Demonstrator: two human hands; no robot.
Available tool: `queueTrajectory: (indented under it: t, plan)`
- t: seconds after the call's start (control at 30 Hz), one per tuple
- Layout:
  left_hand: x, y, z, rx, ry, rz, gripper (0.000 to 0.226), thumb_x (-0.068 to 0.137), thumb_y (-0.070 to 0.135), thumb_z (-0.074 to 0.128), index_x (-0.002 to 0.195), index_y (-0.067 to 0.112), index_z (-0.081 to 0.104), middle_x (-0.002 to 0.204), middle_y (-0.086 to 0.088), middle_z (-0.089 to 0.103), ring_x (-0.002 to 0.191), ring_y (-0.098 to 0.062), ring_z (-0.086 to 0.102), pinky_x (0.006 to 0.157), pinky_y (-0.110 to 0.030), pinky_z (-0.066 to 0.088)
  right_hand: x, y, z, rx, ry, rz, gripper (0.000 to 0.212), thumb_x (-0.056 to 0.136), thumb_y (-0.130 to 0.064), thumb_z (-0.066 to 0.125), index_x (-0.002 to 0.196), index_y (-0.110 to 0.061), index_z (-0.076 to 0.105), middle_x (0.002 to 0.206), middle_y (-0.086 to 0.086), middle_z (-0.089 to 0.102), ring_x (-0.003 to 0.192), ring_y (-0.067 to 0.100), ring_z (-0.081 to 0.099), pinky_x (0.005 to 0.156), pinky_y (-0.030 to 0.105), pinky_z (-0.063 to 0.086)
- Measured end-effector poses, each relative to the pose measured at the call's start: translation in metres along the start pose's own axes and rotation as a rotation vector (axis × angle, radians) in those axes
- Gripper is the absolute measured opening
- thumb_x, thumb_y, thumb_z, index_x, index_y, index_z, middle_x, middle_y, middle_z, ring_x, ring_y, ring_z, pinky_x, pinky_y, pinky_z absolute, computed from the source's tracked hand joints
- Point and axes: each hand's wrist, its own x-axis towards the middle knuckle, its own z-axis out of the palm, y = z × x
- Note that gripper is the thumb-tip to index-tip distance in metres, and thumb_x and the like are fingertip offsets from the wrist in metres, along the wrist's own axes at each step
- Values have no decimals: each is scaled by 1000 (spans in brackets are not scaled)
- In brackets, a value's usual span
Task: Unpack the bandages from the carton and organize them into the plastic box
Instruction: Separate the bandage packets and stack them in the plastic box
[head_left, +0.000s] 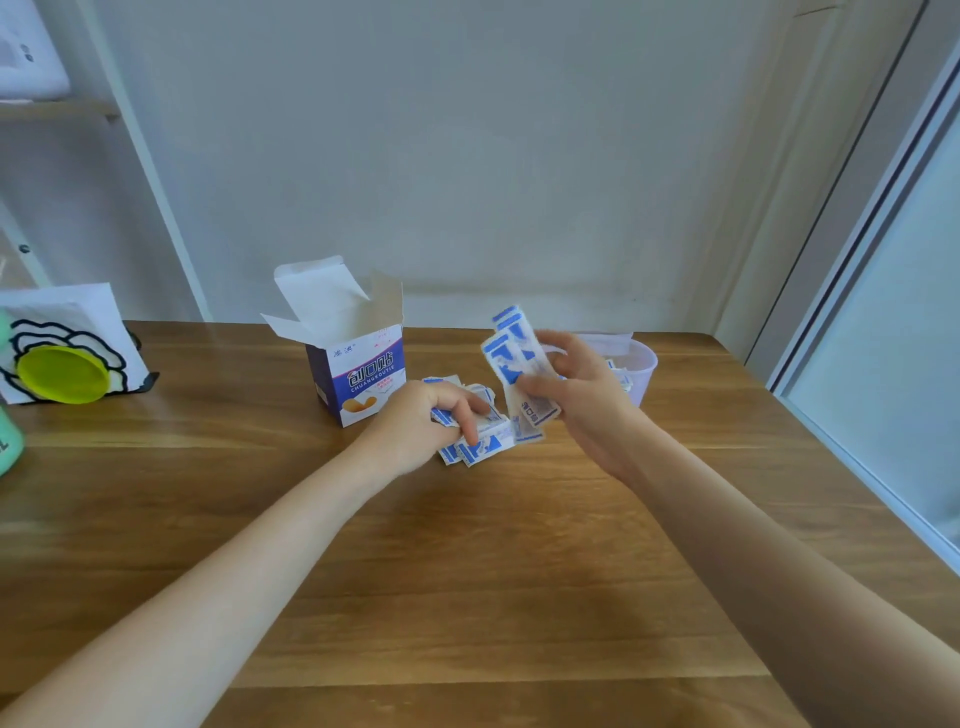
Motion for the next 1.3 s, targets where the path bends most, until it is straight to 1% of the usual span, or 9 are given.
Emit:
queueTrajectory:
  t: [0.1, 0.2, 0.43, 0.53, 0.63, 0.77, 0.97, 1.17, 1.3]
  plan:
    - [1, 3, -3, 19, 1, 38, 39, 82, -10, 55, 64, 23, 59, 99, 12, 67, 107, -5, 56, 85, -22, 49, 2, -5, -3, -111, -73, 30, 22, 86, 1, 58, 108, -2, 60, 93, 8, 67, 84, 24, 63, 78, 36, 51]
    - [5, 3, -3, -105, 31, 11, 32, 84, -14, 48, 84, 16, 58, 96, 9, 64, 93, 0, 59, 68, -10, 51, 2, -12, -3, -193, -218, 28, 13, 92, -4, 51, 95, -9, 62, 86, 1, 65, 82, 16, 61, 81, 30, 46]
    - [9, 7, 2, -210, -2, -33, 31, 90, 2, 54, 98, 31, 49, 99, 10, 61, 84, 0, 62, 76, -20, 51, 0, -9, 9, -728, -294, -17, 13, 93, -12, 51, 80, -15, 52, 72, -4, 52, 63, 5, 48, 52, 9, 38]
    - [9, 6, 0, -215, 4, -43, 38, 92, -2, 45, 112, 29, 42, 114, 12, 51, 95, -5, 63, 90, -28, 50, 1, -8, 3, -967, -196, -153, 8, 94, -10, 48, 101, -11, 50, 96, 8, 62, 81, 20, 57, 65, 27, 43]
    - [7, 3, 0, -99, -94, -98, 41, 88, 8, 57, 118, 30, 39, 119, 8, 50, 99, -10, 59, 87, -29, 49, -2, -2, -9, -1197, -260, -210, 32, 95, -6, 42, 127, -9, 39, 123, 9, 56, 102, 24, 57, 78, 29, 43]
    - [3, 6, 14, 237, -123, -56, 37, 84, 34, 64, 115, 27, 46, 102, 11, 53, 74, -2, 51, 63, -12, 39, -7, 7, -15, -1440, -349, -300, 30, 95, -8, 41, 125, -10, 47, 120, 7, 50, 107, 25, 52, 85, 32, 43]
    - [0, 9, 24, 441, -29, 29, 35, 84, 41, 63, 111, 19, 59, 105, 6, 56, 80, -4, 49, 57, -11, 34, -17, 12, -10, -1495, -393, -408, 30, 95, -11, 44, 124, -13, 48, 114, 5, 52, 104, 22, 54, 84, 34, 49]
    - [-9, 1, 21, 463, -25, -2, 19, 86, 33, 63, 101, 22, 62, 90, 10, 55, 63, -2, 48, 51, -11, 30, -26, 7, -27, -1644, -372, -233, 43, 92, -38, 51, 131, -22, 44, 128, -2, 53, 117, 18, 46, 80, 33, 46]
    - [-12, 1, 24, 469, -87, 40, 15, 85, 31, 64, 97, 22, 64, 98, 8, 59, 70, -3, 50, 56, -13, 35, -28, 7, -34, -1523, -355, -116, 29, 88, -27, 58, 115, -16, 56, 114, 2, 61, 100, 19, 57, 78, 31, 50]
